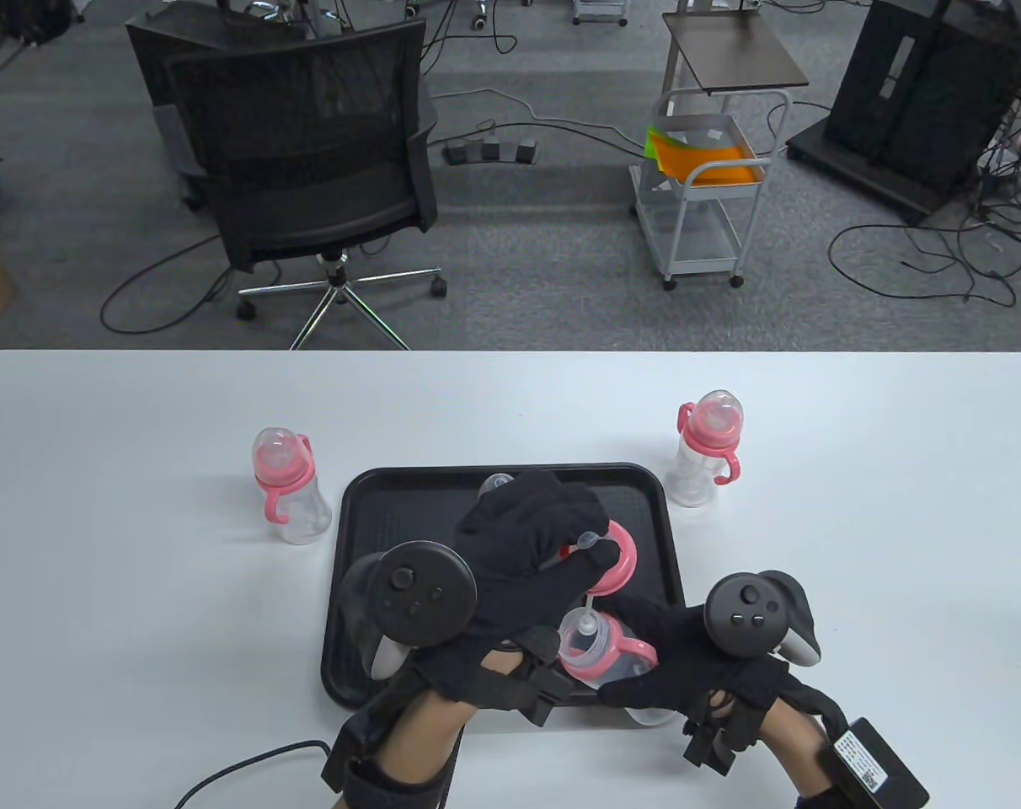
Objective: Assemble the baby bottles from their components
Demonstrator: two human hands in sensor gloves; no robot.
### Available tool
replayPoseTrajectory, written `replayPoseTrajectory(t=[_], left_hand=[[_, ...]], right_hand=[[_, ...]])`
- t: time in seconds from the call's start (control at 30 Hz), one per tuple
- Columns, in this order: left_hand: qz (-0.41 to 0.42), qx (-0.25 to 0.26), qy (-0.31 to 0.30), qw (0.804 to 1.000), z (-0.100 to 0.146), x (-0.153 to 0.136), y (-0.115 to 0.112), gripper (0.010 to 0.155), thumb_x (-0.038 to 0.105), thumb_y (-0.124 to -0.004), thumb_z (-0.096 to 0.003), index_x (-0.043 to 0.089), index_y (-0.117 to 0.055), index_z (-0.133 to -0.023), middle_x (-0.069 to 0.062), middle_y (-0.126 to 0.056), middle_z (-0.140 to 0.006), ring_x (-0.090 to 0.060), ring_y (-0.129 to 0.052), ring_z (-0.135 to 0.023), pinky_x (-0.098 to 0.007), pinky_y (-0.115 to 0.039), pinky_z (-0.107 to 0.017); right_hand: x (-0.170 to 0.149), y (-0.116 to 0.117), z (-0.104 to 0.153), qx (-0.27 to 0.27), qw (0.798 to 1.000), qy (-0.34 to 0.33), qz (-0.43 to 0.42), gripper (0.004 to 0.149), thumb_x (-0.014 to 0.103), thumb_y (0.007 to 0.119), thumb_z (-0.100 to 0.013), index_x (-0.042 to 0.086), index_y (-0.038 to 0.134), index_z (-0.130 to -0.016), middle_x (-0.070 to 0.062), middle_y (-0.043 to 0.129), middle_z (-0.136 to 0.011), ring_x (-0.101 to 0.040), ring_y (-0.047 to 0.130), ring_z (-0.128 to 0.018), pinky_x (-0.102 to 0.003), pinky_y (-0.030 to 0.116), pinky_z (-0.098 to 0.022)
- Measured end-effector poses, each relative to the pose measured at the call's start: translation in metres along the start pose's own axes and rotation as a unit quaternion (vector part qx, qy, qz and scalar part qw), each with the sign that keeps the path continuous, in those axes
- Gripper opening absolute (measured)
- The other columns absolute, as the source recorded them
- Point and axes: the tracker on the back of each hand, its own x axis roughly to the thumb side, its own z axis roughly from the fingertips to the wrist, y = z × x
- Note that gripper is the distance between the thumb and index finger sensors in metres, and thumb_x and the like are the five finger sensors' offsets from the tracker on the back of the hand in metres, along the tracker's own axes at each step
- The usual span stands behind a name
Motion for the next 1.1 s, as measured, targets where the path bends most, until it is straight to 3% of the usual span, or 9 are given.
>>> replayPoseTrajectory(t=[0.23,0.4,0.73,0.93,1.0,1.1], left_hand=[[0.012,-0.021,0.016,1.0,-0.002,-0.007,-0.004,0.044,0.052,-0.095,-0.0475,0.028,-0.092,-0.084,-0.006,-0.095,-0.094,-0.044,-0.077,-0.097,-0.07,-0.051,-0.071],[0.08,-0.052,0.057,0.994,-0.006,-0.025,-0.017,0.046,0.05,-0.095,-0.0478,0.024,-0.092,-0.086,-0.011,-0.096,-0.09,-0.04,-0.093,-0.082,-0.069,-0.057,-0.069],[0.057,-0.076,0.07,0.993,-0.006,-0.034,-0.04,0.049,0.049,-0.094,-0.048,0.023,-0.088,-0.089,-0.013,-0.088,-0.096,-0.037,-0.099,-0.078,-0.062,-0.065,-0.07],[0.02,-0.09,0.058,0.994,-0.005,-0.027,-0.046,0.054,0.051,-0.097,-0.0459,0.021,-0.087,-0.09,-0.015,-0.088,-0.094,-0.038,-0.099,-0.077,-0.065,-0.067,-0.068],[-0.032,-0.106,0.054,0.992,-0.005,-0.023,-0.046,0.058,0.053,-0.096,-0.0467,0.023,-0.084,-0.095,-0.015,-0.088,-0.094,-0.038,-0.098,-0.076,-0.065,-0.066,-0.068],[-0.097,-0.145,0.046,0.984,-0.005,-0.018,-0.047,0.075,0.063,-0.094,-0.0455,0.023,-0.073,-0.105,-0.015,-0.085,-0.096,-0.039,-0.096,-0.078,-0.066,-0.065,-0.069]], right_hand=[[0.0,-0.008,0.003,-0.044,0.997,-0.017,-0.058,0.095,0.052,0.102,-0.03,0.024,0.055,-0.107,-0.018,0.077,-0.096,-0.043,0.097,-0.08,-0.06,0.087,-0.058],[-0.001,-0.02,0.009,-0.088,0.989,-0.031,-0.111,0.095,0.051,0.102,-0.03,0.025,0.053,-0.107,-0.017,0.075,-0.098,-0.043,0.094,-0.082,-0.061,0.085,-0.06],[-0.003,-0.031,0.014,-0.129,0.982,-0.031,-0.133,0.096,0.05,0.103,-0.031,0.025,0.053,-0.108,-0.016,0.074,-0.099,-0.042,0.093,-0.084,-0.062,0.084,-0.061],[-0.003,-0.032,0.016,-0.144,0.981,-0.028,-0.126,0.097,0.05,0.103,-0.03,0.022,0.053,-0.108,-0.016,0.074,-0.099,-0.042,0.093,-0.084,-0.062,0.084,-0.062],[-0.003,-0.031,0.016,-0.147,0.984,-0.022,-0.1,0.097,0.05,0.103,-0.03,0.022,0.053,-0.108,-0.016,0.074,-0.099,-0.042,0.093,-0.084,-0.062,0.084,-0.062],[-0.001,-0.028,0.015,-0.147,0.987,-0.019,-0.063,0.096,0.05,0.104,-0.03,0.022,0.053,-0.107,-0.015,0.075,-0.099,-0.041,0.093,-0.084,-0.062,0.084,-0.062]])
